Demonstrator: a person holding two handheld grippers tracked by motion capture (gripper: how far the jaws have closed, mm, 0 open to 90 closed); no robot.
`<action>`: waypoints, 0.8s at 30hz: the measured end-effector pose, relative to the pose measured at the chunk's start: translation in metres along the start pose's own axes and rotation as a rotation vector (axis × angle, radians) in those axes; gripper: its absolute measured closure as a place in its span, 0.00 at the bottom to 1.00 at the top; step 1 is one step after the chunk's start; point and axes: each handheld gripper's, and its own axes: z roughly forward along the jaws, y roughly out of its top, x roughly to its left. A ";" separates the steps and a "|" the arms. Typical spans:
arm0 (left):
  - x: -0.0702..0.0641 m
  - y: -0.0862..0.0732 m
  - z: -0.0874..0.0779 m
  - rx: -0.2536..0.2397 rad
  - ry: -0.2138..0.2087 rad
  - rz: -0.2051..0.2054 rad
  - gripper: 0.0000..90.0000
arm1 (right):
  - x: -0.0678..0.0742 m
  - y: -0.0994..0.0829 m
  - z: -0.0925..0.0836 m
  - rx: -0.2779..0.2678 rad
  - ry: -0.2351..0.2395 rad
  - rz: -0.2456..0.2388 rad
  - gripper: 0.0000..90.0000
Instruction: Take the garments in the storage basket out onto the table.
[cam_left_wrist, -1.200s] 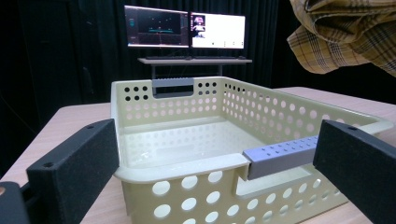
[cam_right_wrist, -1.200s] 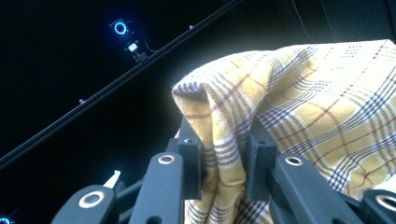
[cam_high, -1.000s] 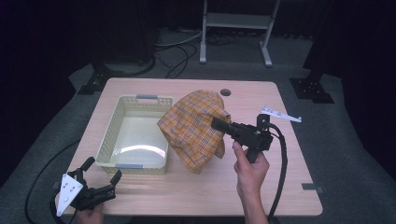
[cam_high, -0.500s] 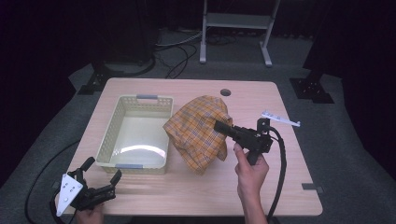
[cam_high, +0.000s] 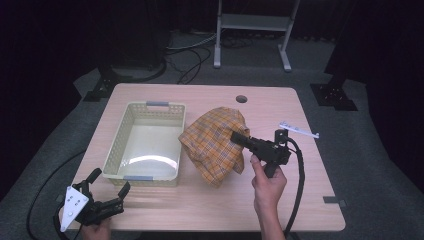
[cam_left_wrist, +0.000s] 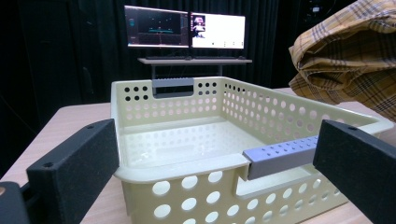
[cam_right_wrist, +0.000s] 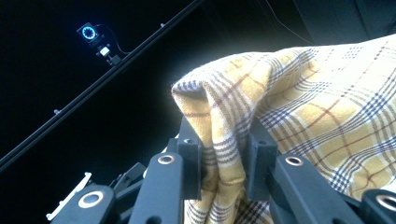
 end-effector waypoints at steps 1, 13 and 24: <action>0.000 0.000 0.000 0.000 0.000 0.000 0.00 | 0.000 -0.001 0.000 0.002 -0.002 0.003 0.81; 0.000 0.000 0.000 0.002 0.000 0.001 0.00 | -0.012 -0.008 0.001 0.010 -0.031 0.024 0.80; 0.000 0.000 0.000 0.002 0.000 0.001 0.00 | -0.025 -0.015 0.001 0.020 -0.071 0.040 0.80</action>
